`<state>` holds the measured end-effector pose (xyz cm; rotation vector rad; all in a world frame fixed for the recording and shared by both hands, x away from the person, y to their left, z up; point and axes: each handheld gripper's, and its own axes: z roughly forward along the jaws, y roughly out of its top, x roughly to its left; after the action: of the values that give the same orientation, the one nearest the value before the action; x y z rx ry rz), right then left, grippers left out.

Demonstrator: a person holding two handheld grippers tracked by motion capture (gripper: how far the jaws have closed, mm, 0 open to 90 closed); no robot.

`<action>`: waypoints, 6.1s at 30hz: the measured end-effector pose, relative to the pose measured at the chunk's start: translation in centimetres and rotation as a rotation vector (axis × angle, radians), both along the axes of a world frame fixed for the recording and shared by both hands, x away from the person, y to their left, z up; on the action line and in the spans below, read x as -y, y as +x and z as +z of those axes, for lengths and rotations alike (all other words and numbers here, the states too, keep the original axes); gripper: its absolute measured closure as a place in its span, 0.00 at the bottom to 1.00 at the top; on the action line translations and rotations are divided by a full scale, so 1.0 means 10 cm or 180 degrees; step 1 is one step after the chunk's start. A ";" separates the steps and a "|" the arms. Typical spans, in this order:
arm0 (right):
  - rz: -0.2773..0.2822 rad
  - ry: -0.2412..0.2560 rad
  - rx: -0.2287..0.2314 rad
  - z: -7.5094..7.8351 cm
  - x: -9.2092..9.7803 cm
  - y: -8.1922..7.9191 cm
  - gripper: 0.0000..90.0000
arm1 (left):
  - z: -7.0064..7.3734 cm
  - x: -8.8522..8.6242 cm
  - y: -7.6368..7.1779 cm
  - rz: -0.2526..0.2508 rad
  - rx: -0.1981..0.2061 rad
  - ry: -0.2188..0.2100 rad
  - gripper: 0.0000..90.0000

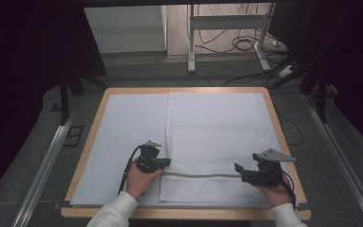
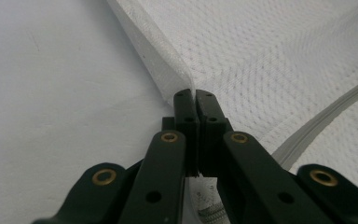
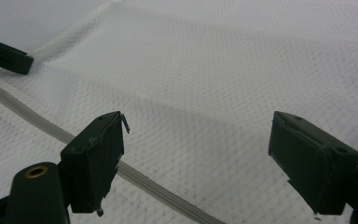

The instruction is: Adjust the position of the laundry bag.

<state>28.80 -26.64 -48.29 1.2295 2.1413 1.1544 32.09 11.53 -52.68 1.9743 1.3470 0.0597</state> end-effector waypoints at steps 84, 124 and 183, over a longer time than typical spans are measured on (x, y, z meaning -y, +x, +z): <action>-0.0398 -0.0271 -0.1197 -0.18 0.73 0.76 0.91 | 0.08 -0.08 -0.03 -0.0025 0.0096 -0.0216 1.00; -0.0211 -0.0222 -0.1101 -0.15 0.56 0.76 0.97 | 0.10 -0.33 -0.06 0.0053 0.0113 -0.0248 1.00; 0.0210 -0.0366 -0.0972 -0.15 -0.01 0.67 0.96 | 0.08 -0.92 -0.20 0.0294 0.0089 -0.0253 1.00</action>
<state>35.49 -26.57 -49.79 1.3644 2.4487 0.9008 30.09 20.73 -51.85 1.8386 1.4006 0.0759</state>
